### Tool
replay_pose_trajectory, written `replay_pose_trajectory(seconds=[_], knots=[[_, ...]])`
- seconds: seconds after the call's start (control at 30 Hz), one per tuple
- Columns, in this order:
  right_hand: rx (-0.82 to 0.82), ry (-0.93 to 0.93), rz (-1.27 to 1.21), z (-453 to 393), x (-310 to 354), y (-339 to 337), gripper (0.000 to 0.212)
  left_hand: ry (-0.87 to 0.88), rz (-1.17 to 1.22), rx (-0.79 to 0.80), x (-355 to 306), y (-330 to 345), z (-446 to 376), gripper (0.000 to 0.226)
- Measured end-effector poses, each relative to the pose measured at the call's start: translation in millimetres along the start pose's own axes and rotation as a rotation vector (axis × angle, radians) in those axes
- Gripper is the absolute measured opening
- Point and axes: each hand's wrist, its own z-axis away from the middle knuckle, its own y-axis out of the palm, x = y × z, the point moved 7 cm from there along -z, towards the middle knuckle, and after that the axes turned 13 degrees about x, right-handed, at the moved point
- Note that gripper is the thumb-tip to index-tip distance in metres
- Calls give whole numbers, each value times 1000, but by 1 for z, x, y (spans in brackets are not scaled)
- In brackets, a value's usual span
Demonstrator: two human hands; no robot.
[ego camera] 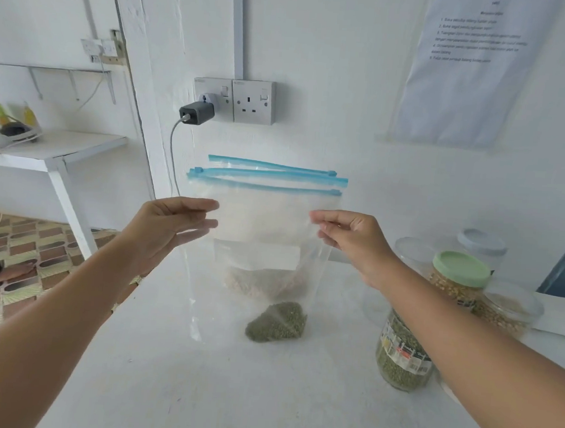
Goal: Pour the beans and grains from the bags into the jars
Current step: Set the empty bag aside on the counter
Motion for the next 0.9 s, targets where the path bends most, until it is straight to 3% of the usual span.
replay_pose_trajectory(seconds=[0.27, 0.37, 0.6, 0.7, 0.77, 0.9], knots=[[-13, 11, 62, 1, -1, 2, 30, -5, -39, -97, -1, 5, 7, 26], [3, 28, 115, 7, 2, -1, 30, -13, -285, -198, -5, 14, 18, 33], [20, 128, 381, 37, 10, -22, 44, 32, -1086, -300, -12, 75, 39, 75], [67, 222, 598, 60, 14, -38, 65, 209, -1300, -225, -16, 128, 42, 73], [88, 323, 762, 77, 15, -52, 78, 268, -1356, -93, -14, 167, 38, 77], [43, 513, 939, 113, 7, -91, 91, 40, -1358, 248, 5, 248, 25, 104]])
